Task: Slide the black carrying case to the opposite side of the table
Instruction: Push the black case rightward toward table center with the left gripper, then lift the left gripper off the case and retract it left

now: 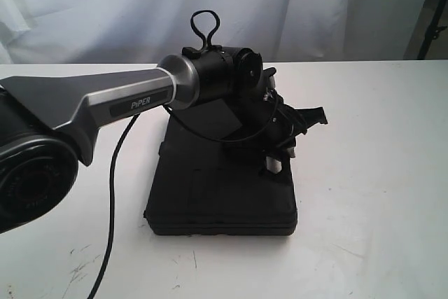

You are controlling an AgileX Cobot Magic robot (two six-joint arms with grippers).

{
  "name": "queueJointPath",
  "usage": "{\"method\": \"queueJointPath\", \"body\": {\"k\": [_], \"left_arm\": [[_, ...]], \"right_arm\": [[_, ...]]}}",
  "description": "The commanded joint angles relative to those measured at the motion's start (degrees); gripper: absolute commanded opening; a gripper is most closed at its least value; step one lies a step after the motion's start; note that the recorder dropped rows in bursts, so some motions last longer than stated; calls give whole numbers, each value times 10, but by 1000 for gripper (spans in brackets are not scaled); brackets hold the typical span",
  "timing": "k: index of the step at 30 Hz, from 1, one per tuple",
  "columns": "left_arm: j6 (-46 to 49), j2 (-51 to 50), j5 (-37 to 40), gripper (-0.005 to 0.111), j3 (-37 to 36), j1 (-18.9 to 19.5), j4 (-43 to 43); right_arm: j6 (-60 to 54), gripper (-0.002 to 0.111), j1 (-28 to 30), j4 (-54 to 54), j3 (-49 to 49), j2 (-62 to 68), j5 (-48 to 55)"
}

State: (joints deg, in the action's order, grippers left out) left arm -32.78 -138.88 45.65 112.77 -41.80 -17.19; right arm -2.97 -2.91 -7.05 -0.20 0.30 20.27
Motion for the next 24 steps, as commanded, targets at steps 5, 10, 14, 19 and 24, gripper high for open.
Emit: {"method": "queueJointPath", "body": {"k": [5,10,14,19,24], "left_arm": [[24,7,-36,23,9,-5,-17],[33,7,-28,46,9,-5,-17],[39,8,-19,54,9,-5,-17],[62,19,-19,53,9,-5,-17],[63,35,-22,53,19,-5,-8]], "right_arm": [[0,0,-1,1,2,-3,-5],[0,0,-1,1,2,-3,-5],[0,0,-1,1,2,-3,-5],[0,0,-1,1,2,-3,-5],[0,0,-1,1,2,-3,-5]]}}
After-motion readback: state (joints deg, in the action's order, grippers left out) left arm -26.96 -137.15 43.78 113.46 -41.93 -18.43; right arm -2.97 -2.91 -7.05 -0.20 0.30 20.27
